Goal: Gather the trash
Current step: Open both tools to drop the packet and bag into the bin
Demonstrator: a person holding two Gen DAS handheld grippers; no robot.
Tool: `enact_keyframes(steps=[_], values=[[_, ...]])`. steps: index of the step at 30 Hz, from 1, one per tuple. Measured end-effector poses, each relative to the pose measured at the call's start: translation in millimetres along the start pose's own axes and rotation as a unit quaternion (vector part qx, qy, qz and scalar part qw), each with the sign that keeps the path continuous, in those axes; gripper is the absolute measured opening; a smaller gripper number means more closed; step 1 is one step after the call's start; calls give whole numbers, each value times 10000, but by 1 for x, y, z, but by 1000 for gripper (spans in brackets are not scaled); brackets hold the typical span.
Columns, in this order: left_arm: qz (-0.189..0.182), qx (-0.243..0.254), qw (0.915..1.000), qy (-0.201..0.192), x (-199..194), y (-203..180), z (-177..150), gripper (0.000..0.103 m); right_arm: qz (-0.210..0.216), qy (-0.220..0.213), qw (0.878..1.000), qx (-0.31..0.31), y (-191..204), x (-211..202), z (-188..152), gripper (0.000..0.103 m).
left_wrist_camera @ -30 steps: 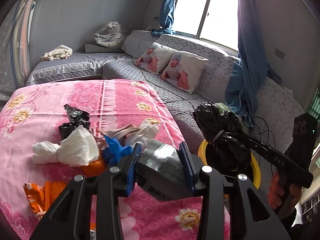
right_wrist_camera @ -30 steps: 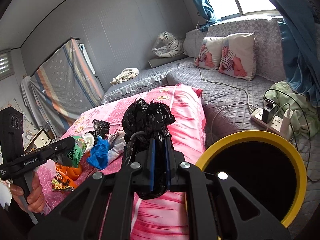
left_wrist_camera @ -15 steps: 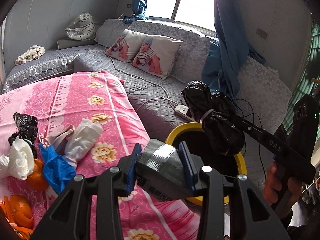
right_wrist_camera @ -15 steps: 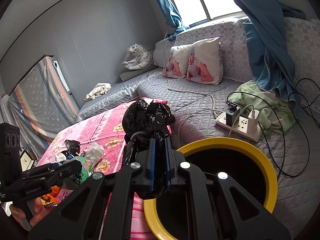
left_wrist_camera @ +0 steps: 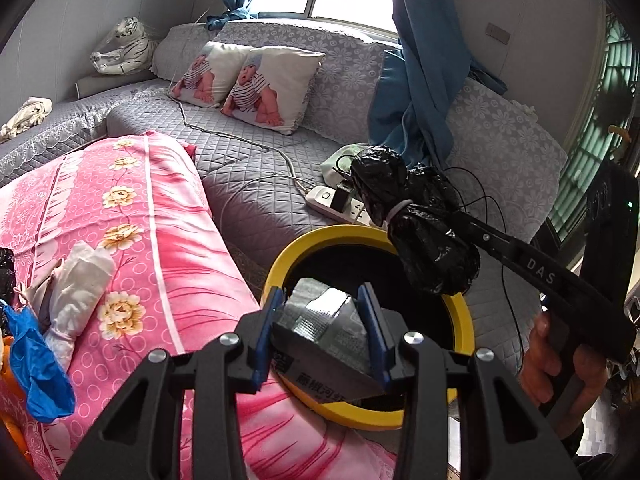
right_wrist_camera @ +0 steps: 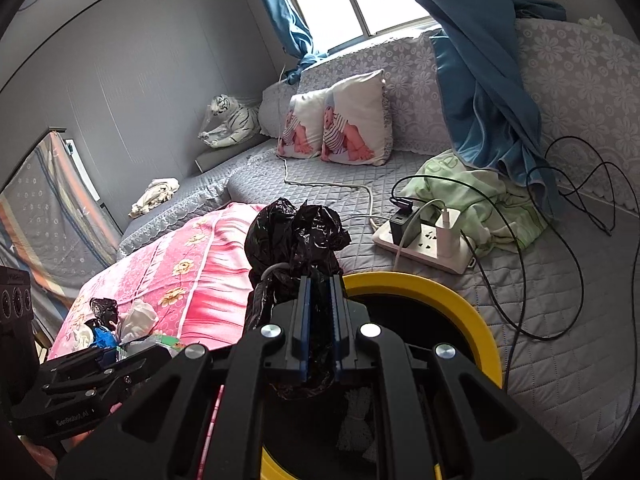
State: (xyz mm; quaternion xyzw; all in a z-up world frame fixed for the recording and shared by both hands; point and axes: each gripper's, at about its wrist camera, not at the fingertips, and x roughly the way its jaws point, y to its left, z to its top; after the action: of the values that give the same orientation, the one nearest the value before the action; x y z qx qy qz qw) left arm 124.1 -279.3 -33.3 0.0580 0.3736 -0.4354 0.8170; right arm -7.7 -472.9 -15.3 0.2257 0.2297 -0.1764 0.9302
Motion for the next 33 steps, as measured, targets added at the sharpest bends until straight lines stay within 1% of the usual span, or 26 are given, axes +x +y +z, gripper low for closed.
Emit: enact_keyframes(steps=[10, 17, 22, 25, 26, 30, 32, 33], values=[[-111, 168, 9996, 212, 28, -22, 3, 37, -287, 39, 9995, 129, -19, 3, 2, 8], [-126, 174, 9991, 378, 46, -25, 4, 37, -446, 112, 9987, 242, -31, 9, 1, 8], [-144, 222, 9985, 475, 56, -30, 2, 37, -675, 161, 9971, 304, -38, 13, 0, 9], [-161, 191, 9984, 500, 59, -30, 0, 38, -668, 220, 9970, 328, -40, 17, -1, 9], [-161, 181, 9985, 494, 59, -29, -1, 40, -655, 229, 9970, 353, -41, 17, -2, 9], [-139, 47, 9991, 410, 57, -25, -1, 58, -662, 257, 9963, 478, -45, 20, -2, 11], [-98, 3, 9993, 370, 55, -23, -1, 61, -647, 267, 9960, 547, -48, 21, -2, 17], [-99, -30, 9993, 371, 55, -21, 1, 63, -630, 263, 9960, 582, -50, 21, -2, 23]])
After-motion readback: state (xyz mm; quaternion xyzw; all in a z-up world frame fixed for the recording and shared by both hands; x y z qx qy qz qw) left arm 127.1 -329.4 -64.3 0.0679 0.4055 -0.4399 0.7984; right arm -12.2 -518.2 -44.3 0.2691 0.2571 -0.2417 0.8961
